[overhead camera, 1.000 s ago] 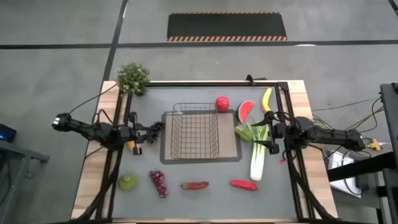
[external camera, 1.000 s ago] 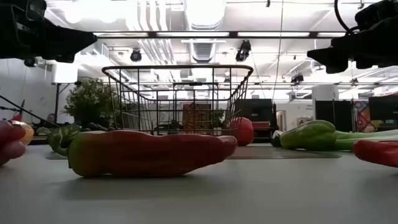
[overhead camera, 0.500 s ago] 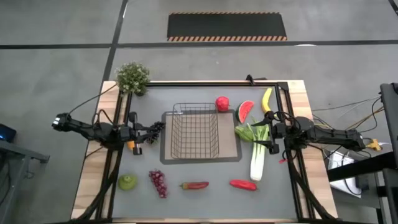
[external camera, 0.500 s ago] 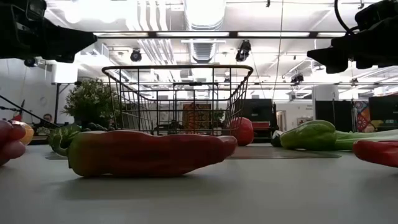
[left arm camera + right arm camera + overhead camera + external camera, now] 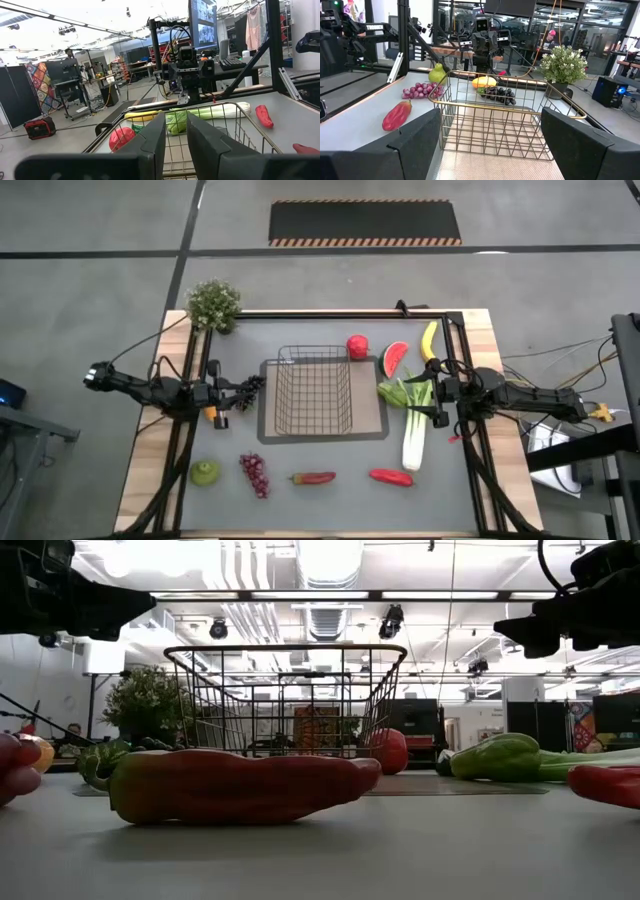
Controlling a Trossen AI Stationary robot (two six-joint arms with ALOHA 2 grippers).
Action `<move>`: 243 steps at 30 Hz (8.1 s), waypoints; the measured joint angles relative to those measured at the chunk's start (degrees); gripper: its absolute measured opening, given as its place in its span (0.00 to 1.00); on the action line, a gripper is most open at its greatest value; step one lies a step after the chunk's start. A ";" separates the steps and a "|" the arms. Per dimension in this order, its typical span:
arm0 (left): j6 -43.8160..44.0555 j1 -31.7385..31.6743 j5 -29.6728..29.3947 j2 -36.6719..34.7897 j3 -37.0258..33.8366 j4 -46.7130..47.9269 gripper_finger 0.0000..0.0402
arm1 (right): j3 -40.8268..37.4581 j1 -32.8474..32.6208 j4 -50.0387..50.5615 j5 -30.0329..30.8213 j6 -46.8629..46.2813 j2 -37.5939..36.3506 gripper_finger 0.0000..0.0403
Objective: Build produce basket
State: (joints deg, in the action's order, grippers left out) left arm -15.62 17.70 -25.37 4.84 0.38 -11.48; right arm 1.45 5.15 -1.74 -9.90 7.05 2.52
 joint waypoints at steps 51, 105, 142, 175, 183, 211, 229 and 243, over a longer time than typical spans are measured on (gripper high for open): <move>0.40 0.02 0.00 0.00 0.00 -1.95 0.15 | 0.00 0.00 -1.07 0.01 -1.09 0.00 0.81; 53.71 0.00 -31.67 33.16 37.39 22.43 0.15 | 0.00 0.13 -19.60 15.98 -10.00 0.17 0.81; 123.19 -4.61 12.00 74.29 48.58 93.42 0.32 | 0.00 0.13 -19.58 17.57 -7.02 0.17 0.81; 126.27 -5.29 13.86 77.52 40.81 86.05 0.66 | 0.00 0.12 -19.02 17.49 -7.45 0.20 0.81; 126.29 -6.33 13.67 82.30 41.07 85.86 0.66 | 0.00 0.13 -18.97 17.49 -7.48 0.20 0.81; 122.20 -6.47 10.77 84.82 53.31 100.97 0.44 | 0.00 0.11 -18.64 17.51 -8.59 0.20 0.81; 73.35 -6.47 -2.62 81.44 81.22 91.76 0.44 | 0.02 0.11 -18.20 17.51 -8.35 0.20 0.81; 27.45 -12.21 16.34 82.99 85.39 49.18 0.44 | 0.02 0.11 -14.21 17.48 -9.09 0.20 0.81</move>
State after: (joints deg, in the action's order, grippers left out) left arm 11.83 5.48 -9.03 87.83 85.77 37.69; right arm 1.48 5.26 -15.95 7.59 -2.04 2.72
